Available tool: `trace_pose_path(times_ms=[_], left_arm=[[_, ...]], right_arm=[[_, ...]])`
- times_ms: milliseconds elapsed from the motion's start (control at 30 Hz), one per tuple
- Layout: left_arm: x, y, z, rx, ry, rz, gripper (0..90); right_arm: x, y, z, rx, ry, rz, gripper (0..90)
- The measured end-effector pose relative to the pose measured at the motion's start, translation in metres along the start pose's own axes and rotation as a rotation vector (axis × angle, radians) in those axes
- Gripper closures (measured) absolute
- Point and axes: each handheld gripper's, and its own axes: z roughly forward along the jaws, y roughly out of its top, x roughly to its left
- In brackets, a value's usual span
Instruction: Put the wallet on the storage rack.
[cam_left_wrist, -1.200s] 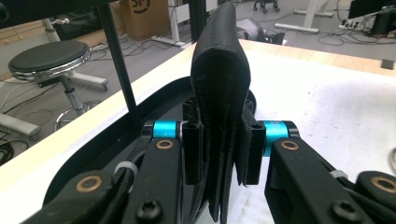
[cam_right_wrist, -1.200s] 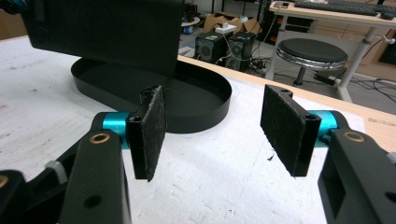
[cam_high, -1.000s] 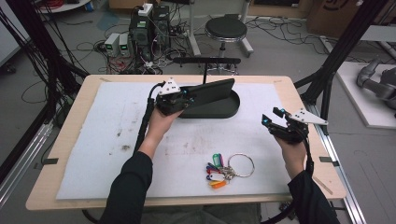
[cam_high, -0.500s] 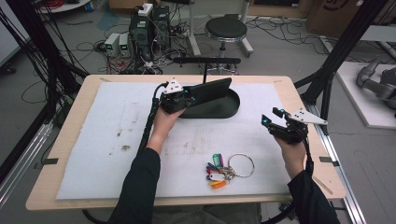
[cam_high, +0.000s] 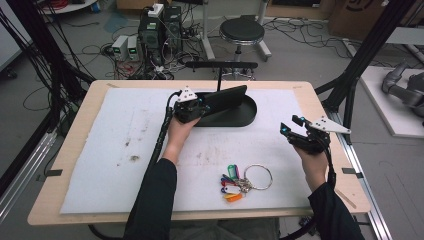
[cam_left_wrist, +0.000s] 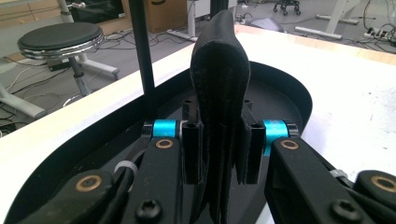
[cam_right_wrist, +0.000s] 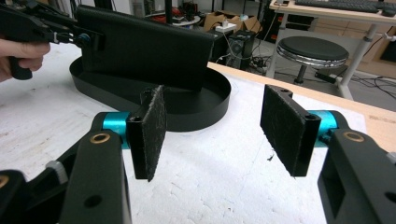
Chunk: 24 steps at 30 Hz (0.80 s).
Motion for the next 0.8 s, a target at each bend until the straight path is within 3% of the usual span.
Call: trace_pose_path(times_ms=[400,667,800], left_arm=[[0.009,-0.011,0.004,-0.006,-0.001,-0.039,75.1],[0.011,-0.015,0.002,0.046,0.005,-0.043,74.4],[0.009,-0.017,0.004,0.084,0.007,-0.017,74.1]], right_arm=[[0.0,0.0,0.001,0.005,0.003,-0.004,41.6],[0.0,-0.001,0.001,0.007,0.004,-0.005,41.6],[0.0,-0.001,0.001,0.013,0.007,-0.004,41.6]])
